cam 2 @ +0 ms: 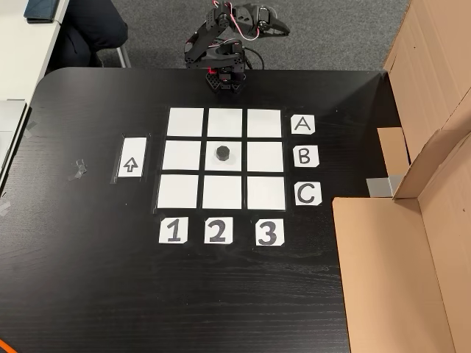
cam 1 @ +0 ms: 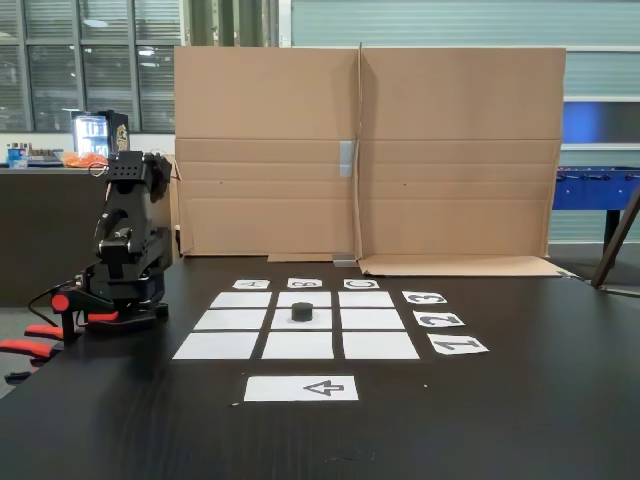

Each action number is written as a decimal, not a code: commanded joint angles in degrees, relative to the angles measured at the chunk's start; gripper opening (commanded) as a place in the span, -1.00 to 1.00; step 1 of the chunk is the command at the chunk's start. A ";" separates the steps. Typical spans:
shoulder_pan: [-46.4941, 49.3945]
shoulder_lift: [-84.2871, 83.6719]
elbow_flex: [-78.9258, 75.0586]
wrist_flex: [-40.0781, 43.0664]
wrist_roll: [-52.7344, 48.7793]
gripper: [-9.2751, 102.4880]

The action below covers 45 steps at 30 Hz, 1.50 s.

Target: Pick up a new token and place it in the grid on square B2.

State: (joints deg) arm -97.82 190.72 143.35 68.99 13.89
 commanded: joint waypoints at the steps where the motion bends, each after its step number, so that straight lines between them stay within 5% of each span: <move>1: -0.44 -0.18 0.44 0.62 -0.62 -0.84; 45: -1.58 -0.18 2.90 1.93 -2.99 -0.84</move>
State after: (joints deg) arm -98.88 190.63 146.16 71.10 10.99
